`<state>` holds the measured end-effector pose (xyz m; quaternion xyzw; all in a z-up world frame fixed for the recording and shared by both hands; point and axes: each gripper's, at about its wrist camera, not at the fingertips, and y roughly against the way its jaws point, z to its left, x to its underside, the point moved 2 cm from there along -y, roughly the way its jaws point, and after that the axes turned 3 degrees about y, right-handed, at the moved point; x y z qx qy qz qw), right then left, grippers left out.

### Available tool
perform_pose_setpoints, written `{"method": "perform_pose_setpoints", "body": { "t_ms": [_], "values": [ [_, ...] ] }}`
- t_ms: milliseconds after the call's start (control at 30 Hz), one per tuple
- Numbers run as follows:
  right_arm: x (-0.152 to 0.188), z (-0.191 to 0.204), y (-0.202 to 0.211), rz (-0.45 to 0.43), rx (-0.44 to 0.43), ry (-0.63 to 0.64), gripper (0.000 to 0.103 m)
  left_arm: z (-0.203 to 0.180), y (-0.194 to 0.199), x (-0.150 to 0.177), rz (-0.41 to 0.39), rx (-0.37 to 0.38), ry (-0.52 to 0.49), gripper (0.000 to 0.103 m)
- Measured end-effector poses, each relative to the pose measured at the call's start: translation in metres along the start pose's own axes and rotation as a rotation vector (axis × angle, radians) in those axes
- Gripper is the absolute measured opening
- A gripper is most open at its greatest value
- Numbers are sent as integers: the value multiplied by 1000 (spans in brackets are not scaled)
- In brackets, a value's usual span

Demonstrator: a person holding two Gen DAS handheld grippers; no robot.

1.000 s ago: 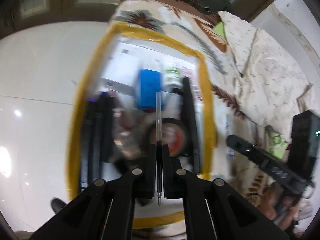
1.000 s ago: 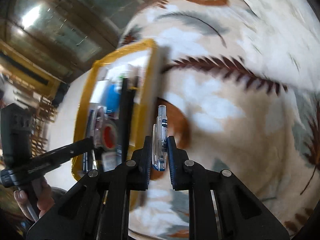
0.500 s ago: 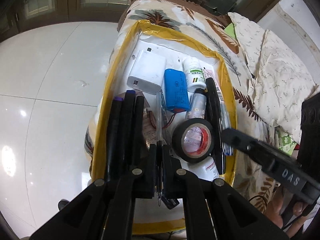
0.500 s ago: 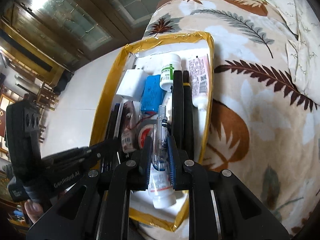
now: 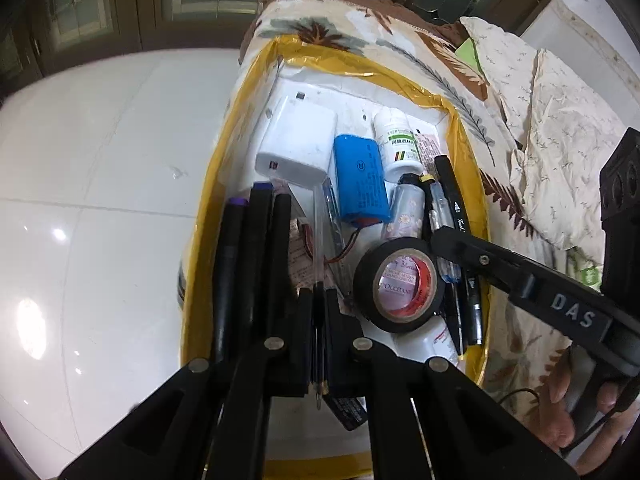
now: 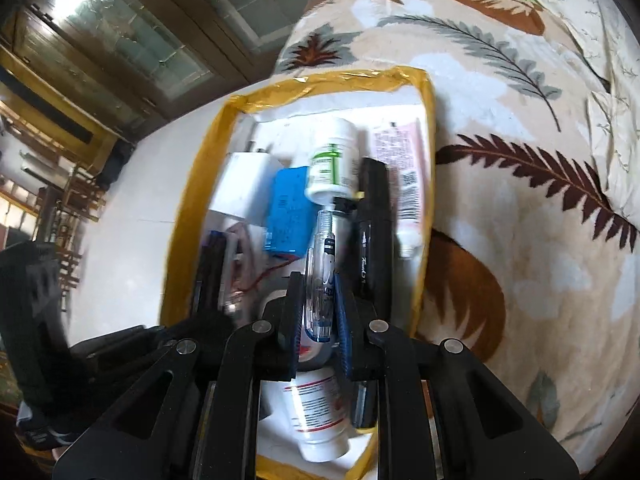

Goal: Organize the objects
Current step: 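Carry the vial and thin pen over the tray and open both tools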

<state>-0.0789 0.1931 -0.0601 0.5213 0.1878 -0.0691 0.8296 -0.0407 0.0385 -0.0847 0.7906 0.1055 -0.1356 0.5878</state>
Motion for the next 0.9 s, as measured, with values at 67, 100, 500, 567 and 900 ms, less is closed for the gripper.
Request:
{"method": "perform_pose_setpoints", "body": {
  "t_ms": [67,100,500,567,900],
  "values": [
    [2,-4,4,-13,-32,-16,16,-5,6,0,-36,-33,-31,4],
    [3,-4,6,-17,-37,-20,16,-7,8,1,-47,-46,-46,5],
    [43,4,45,-80,-38,25,32,-15,35,10,-124,-202,-98,5],
    [48,5,48,-81,-53,22,32,-15,42,11,-139,-190,-92,5],
    [58,17,49,-73,-64,55,32,-21,63,12,-293,-282,-130,66]
  ]
}}
